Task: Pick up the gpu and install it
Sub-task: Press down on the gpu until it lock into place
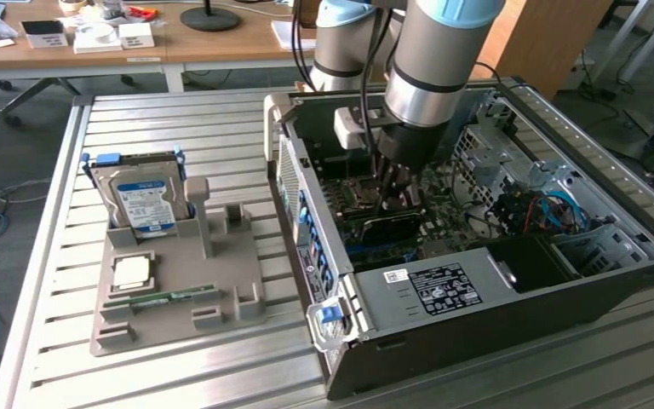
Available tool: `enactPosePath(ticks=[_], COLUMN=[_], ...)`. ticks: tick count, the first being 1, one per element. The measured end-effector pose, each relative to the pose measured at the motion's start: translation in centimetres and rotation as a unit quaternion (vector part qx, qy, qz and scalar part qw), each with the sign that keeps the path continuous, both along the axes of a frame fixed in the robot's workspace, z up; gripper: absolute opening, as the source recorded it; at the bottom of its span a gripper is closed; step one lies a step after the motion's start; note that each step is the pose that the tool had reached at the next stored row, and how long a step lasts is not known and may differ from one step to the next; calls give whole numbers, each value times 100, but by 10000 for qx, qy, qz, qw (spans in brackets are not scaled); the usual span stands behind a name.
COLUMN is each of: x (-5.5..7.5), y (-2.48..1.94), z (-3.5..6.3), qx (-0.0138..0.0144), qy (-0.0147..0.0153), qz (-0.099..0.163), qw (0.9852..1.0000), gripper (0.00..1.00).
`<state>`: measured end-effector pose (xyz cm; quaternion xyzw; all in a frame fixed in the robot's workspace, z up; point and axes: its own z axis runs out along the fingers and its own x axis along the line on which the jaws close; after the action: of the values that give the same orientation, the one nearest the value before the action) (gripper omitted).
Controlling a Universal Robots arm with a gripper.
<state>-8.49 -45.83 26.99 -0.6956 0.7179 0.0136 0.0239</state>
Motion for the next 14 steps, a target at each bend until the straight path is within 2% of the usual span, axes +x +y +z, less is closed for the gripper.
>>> enactPosePath(ticks=[14], x=[0], y=[0], z=[-37], qx=[-1], qy=[1], qz=[0], qw=[10000], gripper=[11])
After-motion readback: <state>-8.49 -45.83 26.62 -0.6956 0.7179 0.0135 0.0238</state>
